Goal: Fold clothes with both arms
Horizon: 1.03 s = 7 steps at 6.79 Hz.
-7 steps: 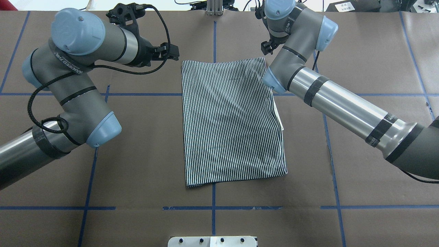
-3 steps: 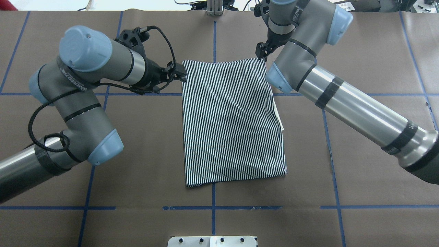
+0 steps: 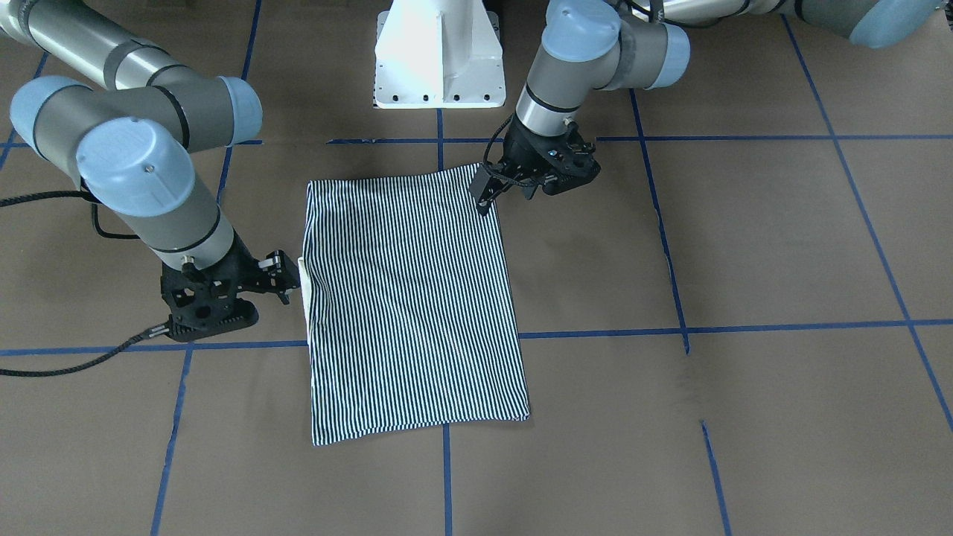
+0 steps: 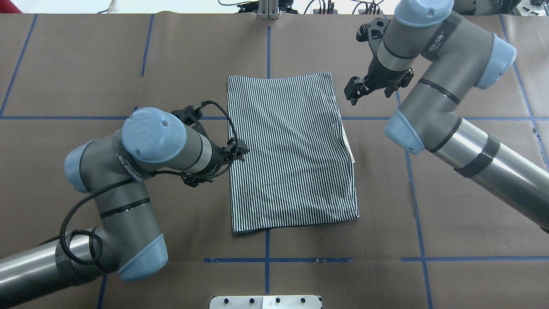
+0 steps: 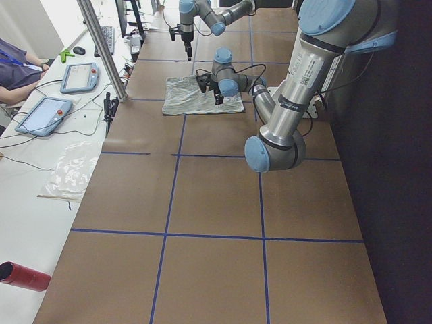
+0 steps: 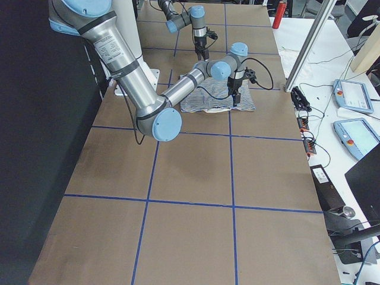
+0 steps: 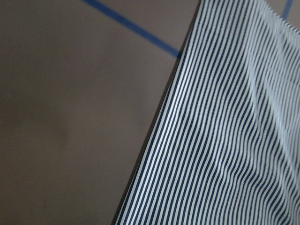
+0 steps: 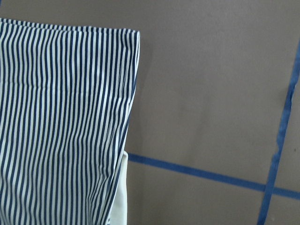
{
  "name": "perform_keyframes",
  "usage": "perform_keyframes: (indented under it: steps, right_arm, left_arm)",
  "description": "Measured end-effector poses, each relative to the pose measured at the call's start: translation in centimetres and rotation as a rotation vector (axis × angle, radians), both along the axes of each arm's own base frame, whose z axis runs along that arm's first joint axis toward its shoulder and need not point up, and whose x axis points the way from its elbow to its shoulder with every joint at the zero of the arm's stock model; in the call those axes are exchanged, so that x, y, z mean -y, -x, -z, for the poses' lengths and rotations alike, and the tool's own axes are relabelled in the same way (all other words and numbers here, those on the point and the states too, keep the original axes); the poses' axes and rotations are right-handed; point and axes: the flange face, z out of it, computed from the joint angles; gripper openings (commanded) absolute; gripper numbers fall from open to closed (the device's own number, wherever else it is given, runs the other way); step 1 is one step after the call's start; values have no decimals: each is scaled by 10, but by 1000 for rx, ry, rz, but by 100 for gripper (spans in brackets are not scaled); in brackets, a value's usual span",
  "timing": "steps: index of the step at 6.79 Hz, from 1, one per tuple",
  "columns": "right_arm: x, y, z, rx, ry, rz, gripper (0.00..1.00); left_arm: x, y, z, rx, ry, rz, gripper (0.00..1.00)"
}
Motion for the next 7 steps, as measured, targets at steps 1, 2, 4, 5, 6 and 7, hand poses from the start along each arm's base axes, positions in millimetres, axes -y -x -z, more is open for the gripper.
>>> perform_keyframes:
  steps: [1, 2, 4, 5, 6, 7]
  right_arm:
    - [-19, -12, -2, 33, 50, -25, 100]
    - [-31, -21, -2, 51, 88, -57, 100]
    - [-40, -27, 2, 66, 118, -89, 100]
    - [-41, -27, 3, 68, 122, -93, 100]
    - [-41, -27, 4, 70, 122, -93, 100]
    - [-41, -27, 5, 71, 122, -93, 100]
  left_arm:
    - [-34, -26, -2, 35, 57, 11, 97]
    - [-63, -53, -7, 65, 89, 20, 96]
    - [-81, -81, -18, 104, 123, 36, 89]
    - [-85, -86, -20, 111, 130, 39, 84]
    - [-86, -87, -20, 114, 133, 40, 83]
    - [-87, -88, -21, 115, 134, 38, 83]
